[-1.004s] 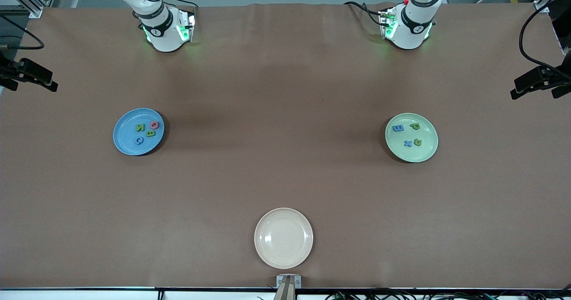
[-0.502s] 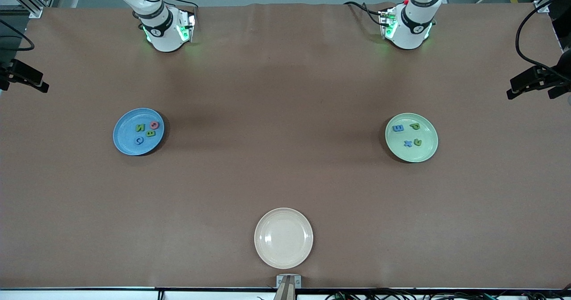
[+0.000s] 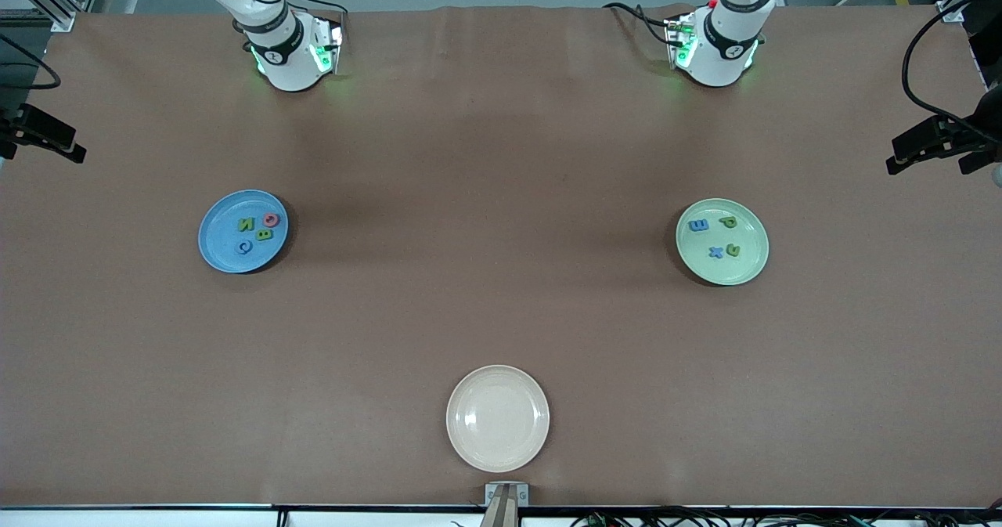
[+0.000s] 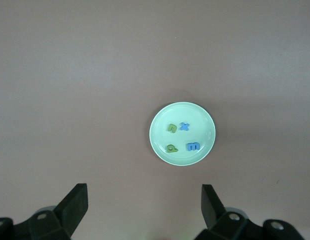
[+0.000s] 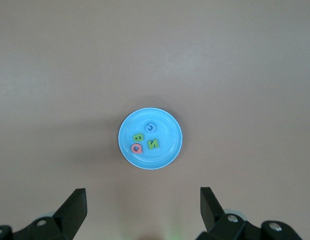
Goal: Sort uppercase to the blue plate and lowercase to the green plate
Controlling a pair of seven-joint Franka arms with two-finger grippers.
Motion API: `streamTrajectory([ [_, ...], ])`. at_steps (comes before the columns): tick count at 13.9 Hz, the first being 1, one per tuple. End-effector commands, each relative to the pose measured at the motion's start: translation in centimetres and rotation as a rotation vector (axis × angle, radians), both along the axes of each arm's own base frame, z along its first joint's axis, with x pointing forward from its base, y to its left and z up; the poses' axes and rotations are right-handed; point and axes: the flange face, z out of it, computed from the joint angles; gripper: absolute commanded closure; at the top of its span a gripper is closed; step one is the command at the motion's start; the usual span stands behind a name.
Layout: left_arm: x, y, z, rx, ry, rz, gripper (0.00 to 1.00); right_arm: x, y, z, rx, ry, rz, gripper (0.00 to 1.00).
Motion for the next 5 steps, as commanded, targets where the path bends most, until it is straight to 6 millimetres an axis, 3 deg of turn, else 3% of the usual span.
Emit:
streamTrajectory([
  [1,-0.34,-0.12,0.61,0.0,-0.002,-0.022,0.0,-0.03,0.05,-0.16,0.004,0.002,-0.001,0.0],
  [5,-0.38,-0.11,0.69,0.0,-0.004,-0.022,0.0,-0.37,-0.04,-0.67,0.005,-0.002,-0.002,0.0],
])
